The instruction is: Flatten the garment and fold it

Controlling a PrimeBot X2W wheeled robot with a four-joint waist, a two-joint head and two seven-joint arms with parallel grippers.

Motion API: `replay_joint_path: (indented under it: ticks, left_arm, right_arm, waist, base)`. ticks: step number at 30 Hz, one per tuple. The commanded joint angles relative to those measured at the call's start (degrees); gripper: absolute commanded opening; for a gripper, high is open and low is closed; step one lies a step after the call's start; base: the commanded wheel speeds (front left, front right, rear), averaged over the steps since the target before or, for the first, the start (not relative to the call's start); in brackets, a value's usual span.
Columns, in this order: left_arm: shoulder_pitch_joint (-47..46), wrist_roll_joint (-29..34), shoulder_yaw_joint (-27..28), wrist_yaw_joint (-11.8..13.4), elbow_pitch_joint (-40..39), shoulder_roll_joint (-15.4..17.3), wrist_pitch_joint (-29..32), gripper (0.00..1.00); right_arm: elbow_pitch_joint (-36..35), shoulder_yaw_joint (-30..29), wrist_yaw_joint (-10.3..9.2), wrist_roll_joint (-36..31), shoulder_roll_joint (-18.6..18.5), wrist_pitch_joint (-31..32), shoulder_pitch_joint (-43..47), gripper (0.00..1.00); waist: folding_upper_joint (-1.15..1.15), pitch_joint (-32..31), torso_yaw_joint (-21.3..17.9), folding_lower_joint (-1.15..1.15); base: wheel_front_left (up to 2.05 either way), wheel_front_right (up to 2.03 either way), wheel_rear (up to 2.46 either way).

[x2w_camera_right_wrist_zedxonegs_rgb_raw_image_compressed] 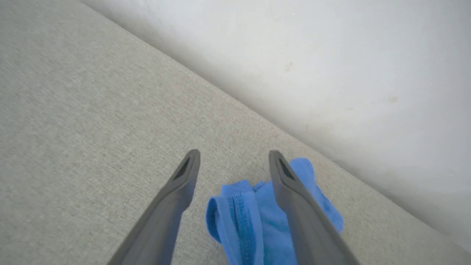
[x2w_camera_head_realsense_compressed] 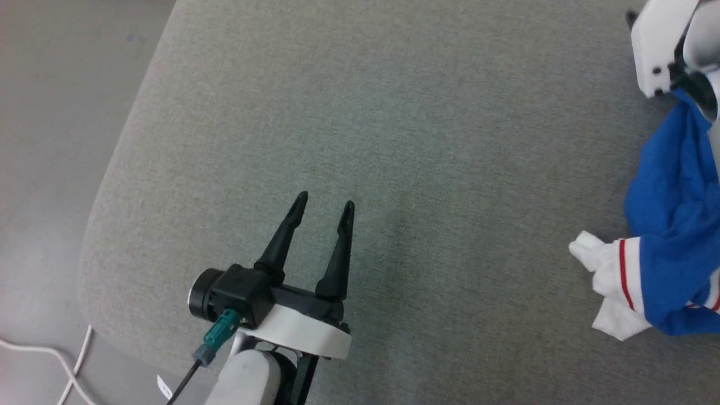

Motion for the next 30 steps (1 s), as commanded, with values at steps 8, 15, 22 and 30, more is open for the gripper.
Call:
replay_joint_path:
  ticks: [8, 15, 22, 30]
  left_arm:
    - [3.4, 2.6, 4.0, 0.3, -0.4, -0.1, -0.3, 1.0]
    - [7.6, 4.7, 8.4, 0.0, -2.5, 0.2, -0.3, 1.0]
    - [8.9, 5.9, 9.9, -1.3, -3.7, 0.4, -0.3, 1.0]
    - [7.4, 6.5, 9.5, -2.5, -3.6, 0.2, -0.3, 1.0]
  right_arm:
    - [-11.7, -1.4, -0.05, 7.0, -3.1, -8.2, 3.7, 1.0]
    - [-24.8, -12.5, -0.05, 9.0, -2.7, -12.3, 20.1, 1.0]
    - [-33.4, -19.3, -0.05, 9.1, -1.3, -3.9, 37.5, 1.0]
    - [-35.3, -21.9, -0.05, 8.6, -1.2, 2.4, 44.4, 1.0]
  waist:
    - [0.0, -8.5, -8.7, 0.0]
    - [0.0, -11.0, -13.6, 0.0]
    - [0.0, -10.2, -15.7, 0.0]
    - [0.0, -6.6, -14.5, 0.0]
  base:
    - [0.0, 0.0, 0.0]
    - [0.0, 0.0, 0.0]
    - [0.0, 0.0, 0.0]
    - [0.0, 0.0, 0.0]
